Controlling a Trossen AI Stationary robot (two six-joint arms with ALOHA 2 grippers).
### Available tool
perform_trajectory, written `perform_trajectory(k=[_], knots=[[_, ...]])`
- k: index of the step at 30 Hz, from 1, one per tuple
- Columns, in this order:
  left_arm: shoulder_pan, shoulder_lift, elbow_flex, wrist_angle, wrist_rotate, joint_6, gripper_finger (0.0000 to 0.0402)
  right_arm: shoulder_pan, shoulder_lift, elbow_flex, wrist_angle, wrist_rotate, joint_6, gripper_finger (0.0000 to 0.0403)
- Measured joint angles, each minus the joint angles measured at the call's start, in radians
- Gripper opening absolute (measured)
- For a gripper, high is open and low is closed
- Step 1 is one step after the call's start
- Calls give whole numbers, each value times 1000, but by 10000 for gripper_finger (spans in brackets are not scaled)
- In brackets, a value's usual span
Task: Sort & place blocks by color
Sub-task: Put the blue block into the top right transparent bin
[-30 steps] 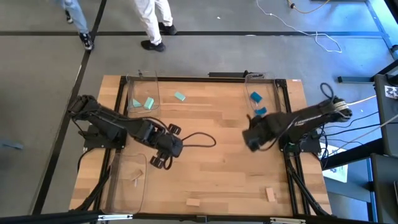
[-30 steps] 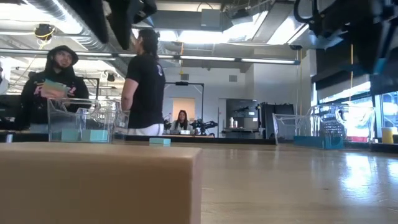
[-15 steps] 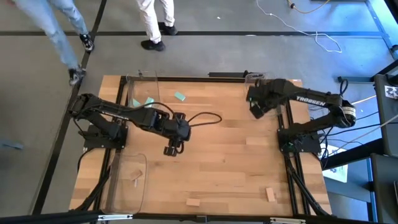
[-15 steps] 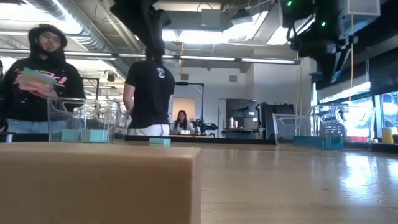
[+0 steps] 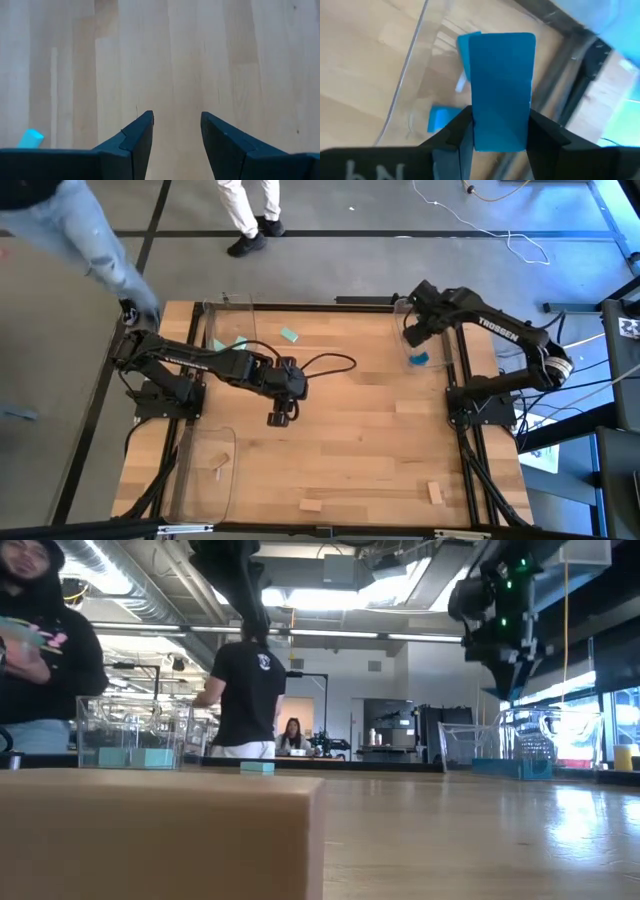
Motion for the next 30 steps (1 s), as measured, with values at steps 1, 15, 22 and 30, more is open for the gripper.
perform_trajectory(k=[1,15,22,30], knots=[[0,0,0,0,-7,0,158,-17,0,-27,35,-18,-8,132],[3,0,0,0,-20,-4,158,-136,0,-310,347,-104,-51,132],[9,0,0,0,-20,-4,158,-136,0,-315,377,-106,-51,132],[9,0,0,0,-20,-6,158,-135,0,-315,381,-91,-28,175]])
